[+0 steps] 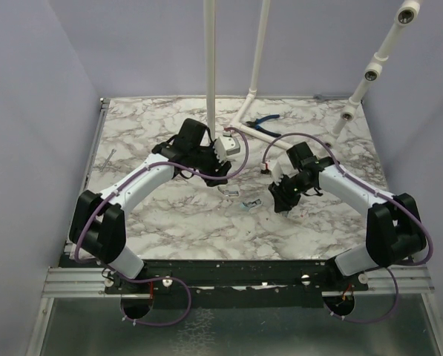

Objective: Load the staples into the stapler
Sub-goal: Pick up the staple from the staple box.

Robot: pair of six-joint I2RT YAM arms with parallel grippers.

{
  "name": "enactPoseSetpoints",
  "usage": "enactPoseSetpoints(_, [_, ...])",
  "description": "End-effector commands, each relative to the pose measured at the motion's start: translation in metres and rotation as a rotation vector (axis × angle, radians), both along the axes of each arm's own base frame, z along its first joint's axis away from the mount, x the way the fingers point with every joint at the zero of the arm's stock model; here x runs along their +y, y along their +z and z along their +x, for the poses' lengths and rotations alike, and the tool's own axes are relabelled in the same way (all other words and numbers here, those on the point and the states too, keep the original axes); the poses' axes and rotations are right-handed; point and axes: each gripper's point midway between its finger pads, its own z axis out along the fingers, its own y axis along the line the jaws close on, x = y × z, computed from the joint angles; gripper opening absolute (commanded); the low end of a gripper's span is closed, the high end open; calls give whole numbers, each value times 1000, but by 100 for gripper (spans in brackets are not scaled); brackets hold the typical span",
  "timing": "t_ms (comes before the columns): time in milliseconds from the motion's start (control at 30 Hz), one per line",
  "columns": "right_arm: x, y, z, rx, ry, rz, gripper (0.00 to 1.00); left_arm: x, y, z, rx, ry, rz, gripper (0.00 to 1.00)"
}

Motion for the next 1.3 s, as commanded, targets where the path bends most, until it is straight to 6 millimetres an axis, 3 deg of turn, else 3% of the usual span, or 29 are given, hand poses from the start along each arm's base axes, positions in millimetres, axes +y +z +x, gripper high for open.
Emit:
enactPoseSetpoints(0, [-20, -11, -1, -12, 18, -110, 30, 1, 24, 5, -59, 24, -30, 61])
enactPoseSetpoints(333, [-30, -30, 6, -1, 23, -191, 29, 1, 26, 3, -53, 19, -35, 61])
enactPoseSetpoints(1267, [-24, -41, 11, 18, 43, -178, 20, 2, 19, -1, -33, 11, -28, 61])
